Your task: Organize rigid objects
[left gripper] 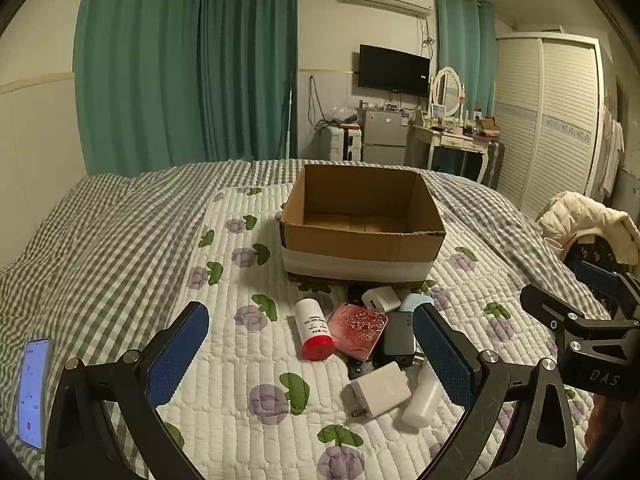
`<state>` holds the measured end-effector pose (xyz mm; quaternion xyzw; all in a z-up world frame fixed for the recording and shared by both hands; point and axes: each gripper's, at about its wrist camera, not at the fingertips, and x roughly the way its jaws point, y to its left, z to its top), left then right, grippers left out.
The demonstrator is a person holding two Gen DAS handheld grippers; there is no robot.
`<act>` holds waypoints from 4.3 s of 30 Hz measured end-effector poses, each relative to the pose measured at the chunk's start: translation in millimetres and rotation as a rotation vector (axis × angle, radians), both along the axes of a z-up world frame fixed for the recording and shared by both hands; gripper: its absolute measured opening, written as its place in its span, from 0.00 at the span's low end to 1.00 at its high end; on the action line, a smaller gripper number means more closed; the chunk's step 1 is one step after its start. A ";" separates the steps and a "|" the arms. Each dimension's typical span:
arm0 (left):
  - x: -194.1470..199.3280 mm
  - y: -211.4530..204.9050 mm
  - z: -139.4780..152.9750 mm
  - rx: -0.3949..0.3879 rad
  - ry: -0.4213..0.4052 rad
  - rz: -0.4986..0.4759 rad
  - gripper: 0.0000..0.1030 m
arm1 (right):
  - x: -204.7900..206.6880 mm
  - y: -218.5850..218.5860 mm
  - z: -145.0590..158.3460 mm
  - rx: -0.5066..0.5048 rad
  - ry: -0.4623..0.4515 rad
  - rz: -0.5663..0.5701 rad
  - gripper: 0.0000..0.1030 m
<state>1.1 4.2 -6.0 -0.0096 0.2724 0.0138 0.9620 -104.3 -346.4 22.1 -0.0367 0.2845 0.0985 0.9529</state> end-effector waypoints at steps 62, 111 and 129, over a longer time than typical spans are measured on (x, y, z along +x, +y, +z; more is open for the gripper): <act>7.8 3.1 -4.0 0.011 0.018 0.013 1.00 | 6.4 2.9 -0.9 -0.001 0.039 0.016 1.00; 127.8 0.4 -130.6 0.045 0.341 -0.019 0.36 | 120.0 52.6 -107.6 -0.085 0.276 0.081 1.00; 90.2 25.8 -117.1 -0.006 0.315 0.005 0.36 | 120.8 93.4 -142.9 -0.168 0.413 0.091 0.72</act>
